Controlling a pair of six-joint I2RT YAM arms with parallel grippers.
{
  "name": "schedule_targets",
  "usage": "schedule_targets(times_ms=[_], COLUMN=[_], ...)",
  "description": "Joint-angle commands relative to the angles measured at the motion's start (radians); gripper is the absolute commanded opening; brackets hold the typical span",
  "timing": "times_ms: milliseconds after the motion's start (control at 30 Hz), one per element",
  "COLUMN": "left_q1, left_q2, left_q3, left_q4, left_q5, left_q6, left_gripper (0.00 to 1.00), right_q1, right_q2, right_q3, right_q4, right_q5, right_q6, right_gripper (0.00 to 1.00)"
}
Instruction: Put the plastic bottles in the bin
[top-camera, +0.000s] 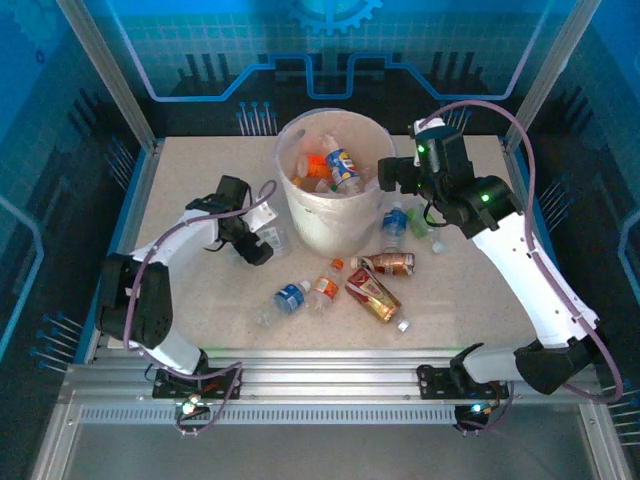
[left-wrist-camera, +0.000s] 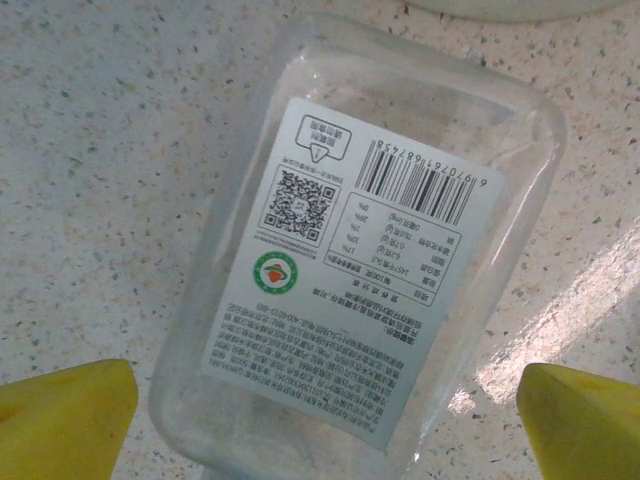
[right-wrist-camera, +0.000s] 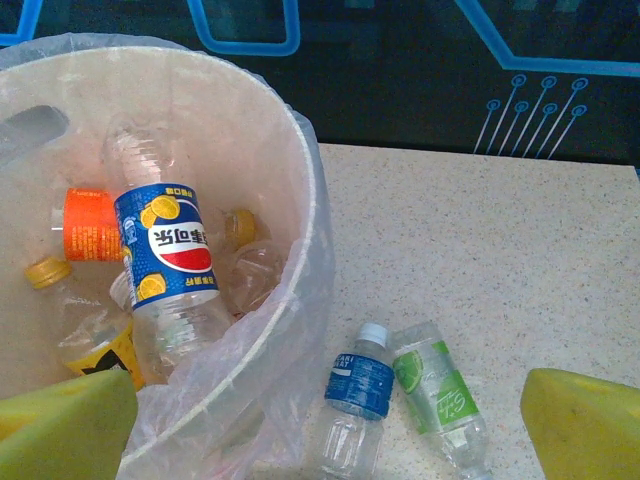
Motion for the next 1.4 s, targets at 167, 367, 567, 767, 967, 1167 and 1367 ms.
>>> schedule_targets(times_ms=[167,367,567,767,967,1167,1367], left_q1=[0.002,0.002,0.011,0.031,0.063,0.090,0.097], left_q2=[0.089,0.125,0.181,0.232,0.228,0.194,0.100], left_q3=[0.047,0.056,0.074,0.111,0.107,0.091,0.097], left_q4=[-0.014,0.023,0.047,0.043,0.053,0.052,0.054], left_q5=[-0.048,-0.074,-0.117,-0.152,-0.136,-0.141,-0.168], left_q6=[0.051,0.042,0.000,-0.066,-0.133,-0.191,-0.268], left_gripper=[0.99,0.99,0.99,0.99,0.91,0.76,0.68], right_q1=[-0.013,-0.014,-0.015,-0.016,-0.019,-0.021,-0.027], right_q2=[-0.018,-0.017,-0.020,-0.025,-0.028,-0.036,-0.050], right_q3=[-0.004,-0.009,-0.012,-0.017,-0.024,-0.031,-0.049], right_q4=[-0.005,0.001,-0.001,-0.003,-0.003,0.011,0.010], right_q5=[0.032,0.030,0.032,0.034,0.038,0.038,0.081], right_q6=[0.016,0.016,0.014,0.015,0.015,0.014,0.020], right_gripper=[1.00,1.00,1.00,1.00,1.00,1.00,1.00])
